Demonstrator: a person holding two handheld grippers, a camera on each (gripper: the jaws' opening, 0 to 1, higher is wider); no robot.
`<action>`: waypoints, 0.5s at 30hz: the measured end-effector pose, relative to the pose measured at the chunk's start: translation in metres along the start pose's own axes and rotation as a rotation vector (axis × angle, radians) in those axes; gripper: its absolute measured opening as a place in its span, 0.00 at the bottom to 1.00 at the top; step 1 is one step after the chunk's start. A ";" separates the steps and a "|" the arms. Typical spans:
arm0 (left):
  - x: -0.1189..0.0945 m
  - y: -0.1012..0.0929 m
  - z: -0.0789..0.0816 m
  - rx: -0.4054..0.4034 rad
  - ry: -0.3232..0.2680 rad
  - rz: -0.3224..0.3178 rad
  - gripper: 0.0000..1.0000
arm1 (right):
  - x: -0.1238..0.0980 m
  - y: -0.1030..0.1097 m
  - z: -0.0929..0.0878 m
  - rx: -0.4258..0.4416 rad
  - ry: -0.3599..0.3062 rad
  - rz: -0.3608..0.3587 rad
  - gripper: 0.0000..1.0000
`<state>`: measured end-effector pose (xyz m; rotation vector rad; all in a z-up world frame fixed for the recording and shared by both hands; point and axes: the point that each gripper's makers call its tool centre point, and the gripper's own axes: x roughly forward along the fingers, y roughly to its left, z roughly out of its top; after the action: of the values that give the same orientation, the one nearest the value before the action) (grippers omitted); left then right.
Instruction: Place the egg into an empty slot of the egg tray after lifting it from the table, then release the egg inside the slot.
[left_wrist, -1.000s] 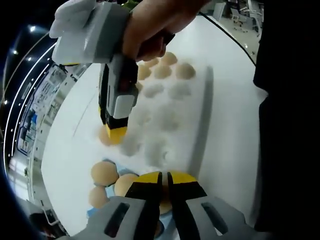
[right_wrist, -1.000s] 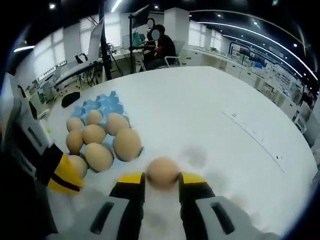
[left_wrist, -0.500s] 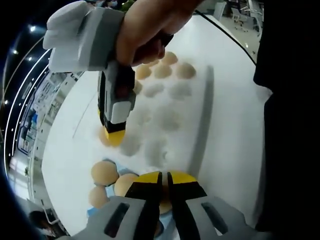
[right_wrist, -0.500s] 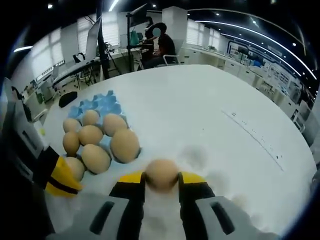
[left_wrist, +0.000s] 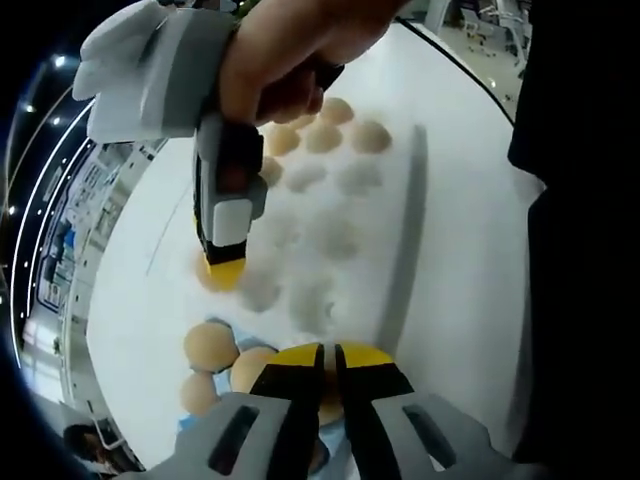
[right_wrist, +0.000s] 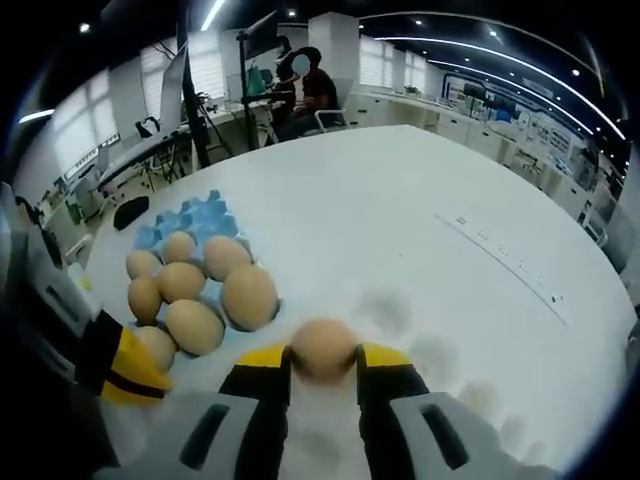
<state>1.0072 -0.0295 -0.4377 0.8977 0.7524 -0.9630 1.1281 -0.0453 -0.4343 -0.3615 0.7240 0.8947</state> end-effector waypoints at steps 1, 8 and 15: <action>0.000 0.000 0.000 0.001 0.001 0.001 0.05 | -0.001 -0.001 0.000 0.005 -0.002 -0.002 0.27; 0.001 0.001 0.000 0.002 -0.001 0.005 0.05 | -0.016 0.003 0.008 0.076 -0.039 0.007 0.26; 0.000 0.002 0.000 -0.023 -0.024 0.011 0.05 | -0.030 0.020 0.006 0.301 -0.060 0.104 0.27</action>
<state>1.0091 -0.0292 -0.4375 0.8677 0.7358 -0.9524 1.1022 -0.0479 -0.4086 -0.0299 0.8147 0.8751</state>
